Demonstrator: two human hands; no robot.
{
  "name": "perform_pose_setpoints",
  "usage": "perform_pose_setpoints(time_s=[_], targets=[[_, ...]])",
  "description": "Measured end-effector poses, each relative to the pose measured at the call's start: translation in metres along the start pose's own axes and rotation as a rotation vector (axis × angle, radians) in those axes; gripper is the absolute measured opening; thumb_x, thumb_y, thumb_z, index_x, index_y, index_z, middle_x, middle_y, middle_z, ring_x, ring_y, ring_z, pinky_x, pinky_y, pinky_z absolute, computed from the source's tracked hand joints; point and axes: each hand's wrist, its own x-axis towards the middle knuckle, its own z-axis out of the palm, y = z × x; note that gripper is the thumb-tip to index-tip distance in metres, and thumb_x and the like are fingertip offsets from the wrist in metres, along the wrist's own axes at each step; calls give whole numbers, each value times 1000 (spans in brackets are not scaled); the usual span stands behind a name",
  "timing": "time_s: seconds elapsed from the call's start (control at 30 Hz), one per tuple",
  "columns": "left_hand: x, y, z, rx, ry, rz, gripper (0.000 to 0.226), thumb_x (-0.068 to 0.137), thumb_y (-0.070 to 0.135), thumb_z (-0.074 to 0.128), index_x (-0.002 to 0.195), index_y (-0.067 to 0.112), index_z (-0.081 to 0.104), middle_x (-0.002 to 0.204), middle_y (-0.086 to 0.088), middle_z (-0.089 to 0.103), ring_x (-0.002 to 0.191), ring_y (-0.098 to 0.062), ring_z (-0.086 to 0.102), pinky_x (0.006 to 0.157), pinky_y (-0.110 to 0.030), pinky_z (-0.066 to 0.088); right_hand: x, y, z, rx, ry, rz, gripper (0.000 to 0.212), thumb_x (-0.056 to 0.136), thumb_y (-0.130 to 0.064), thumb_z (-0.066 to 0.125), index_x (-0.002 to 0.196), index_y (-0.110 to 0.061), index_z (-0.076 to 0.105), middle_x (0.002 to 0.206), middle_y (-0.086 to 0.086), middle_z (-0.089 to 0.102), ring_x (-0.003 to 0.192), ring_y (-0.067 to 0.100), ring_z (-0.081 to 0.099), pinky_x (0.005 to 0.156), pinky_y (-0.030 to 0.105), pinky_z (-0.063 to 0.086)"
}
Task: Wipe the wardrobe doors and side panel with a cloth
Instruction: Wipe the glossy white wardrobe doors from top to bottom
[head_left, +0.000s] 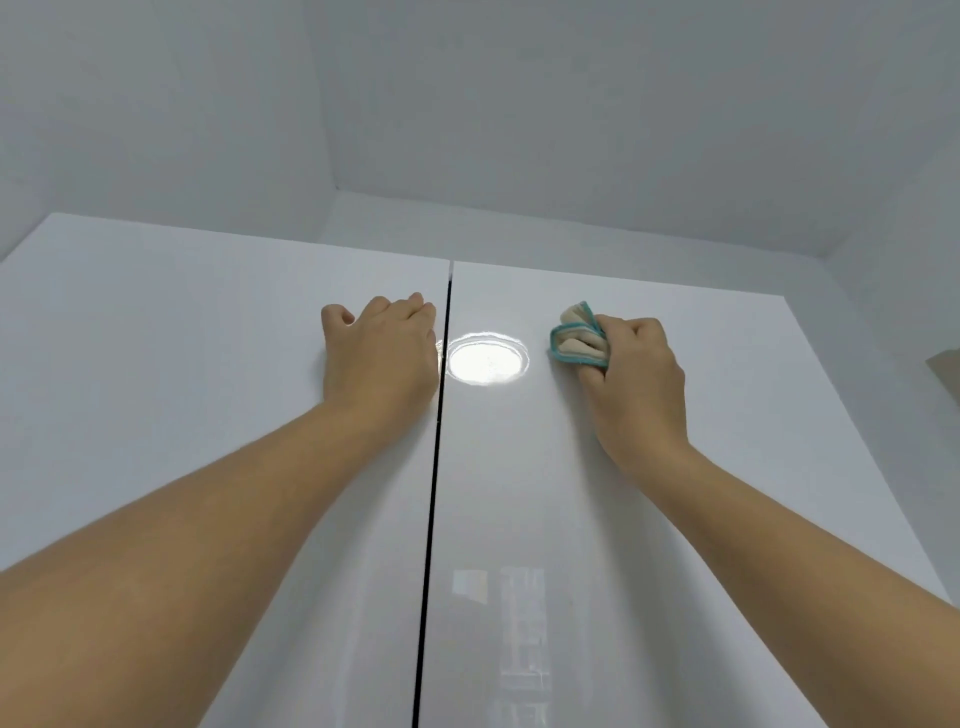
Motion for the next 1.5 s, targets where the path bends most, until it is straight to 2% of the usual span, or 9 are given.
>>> perform_pose_setpoints(time_s=[0.17,0.3,0.43,0.53,0.9,1.03,1.13,1.27,1.5], targets=[[0,-10,-4,-22,-61,53,35,100,20,28,126,26,50,142,13,46,115,-14,45,89,-38,18,-5,-19,9,51,4,36,29,91,-39,51,111,-19,59,105,-3,40,94,22,50,74,28,37],[1,-16,-8,-39,-97,81,32,100,19,28,121,26,51,136,11,51,115,-14,46,87,-38,17,-6,-27,11,53,-8,19,34,96,-42,45,115,-17,57,108,-1,41,95,23,50,73,30,38],[1,-16,-9,-45,-119,87,34,100,19,28,124,27,50,138,12,49,116,-14,46,88,-39,17,-6,-35,15,-21,23,55,38,97,-50,39,104,-18,57,104,-3,41,88,23,51,65,30,36],[0,-16,-9,-54,-126,86,35,100,18,28,126,27,50,139,11,49,117,-14,45,90,-38,16,-6,-38,16,-30,40,81,32,99,-44,38,103,-19,57,107,-2,44,86,24,51,65,31,36],[-1,-25,-8,-89,-124,121,39,101,19,30,134,31,47,149,15,39,125,-13,42,93,-38,17,-28,-65,32,56,-60,-240,27,96,-37,51,112,-18,63,115,0,49,94,21,54,72,34,49],[-1,-26,-8,-40,-121,141,39,100,20,29,134,31,45,150,16,36,127,-11,42,94,-40,17,-43,-64,38,18,8,-386,26,94,-35,46,104,-21,66,109,-3,53,87,20,53,57,31,47],[-2,-24,-8,-8,-129,132,39,100,19,30,135,30,44,150,15,37,127,-12,42,96,-43,19,-46,-62,38,-12,55,-397,33,94,-41,37,96,-26,67,106,-8,54,84,18,52,52,24,42],[-3,-19,-9,24,-161,101,41,100,20,28,138,31,38,153,15,31,132,-10,38,100,-44,19,-44,-58,35,-4,45,-413,37,96,-48,35,91,-30,67,107,-11,55,87,18,54,53,25,44],[-4,-9,-14,43,-198,38,43,101,21,27,142,29,35,156,13,26,139,-10,32,105,-46,17,-41,-52,30,34,13,-457,44,89,-59,37,96,-32,71,106,-9,57,87,20,57,52,25,45]])
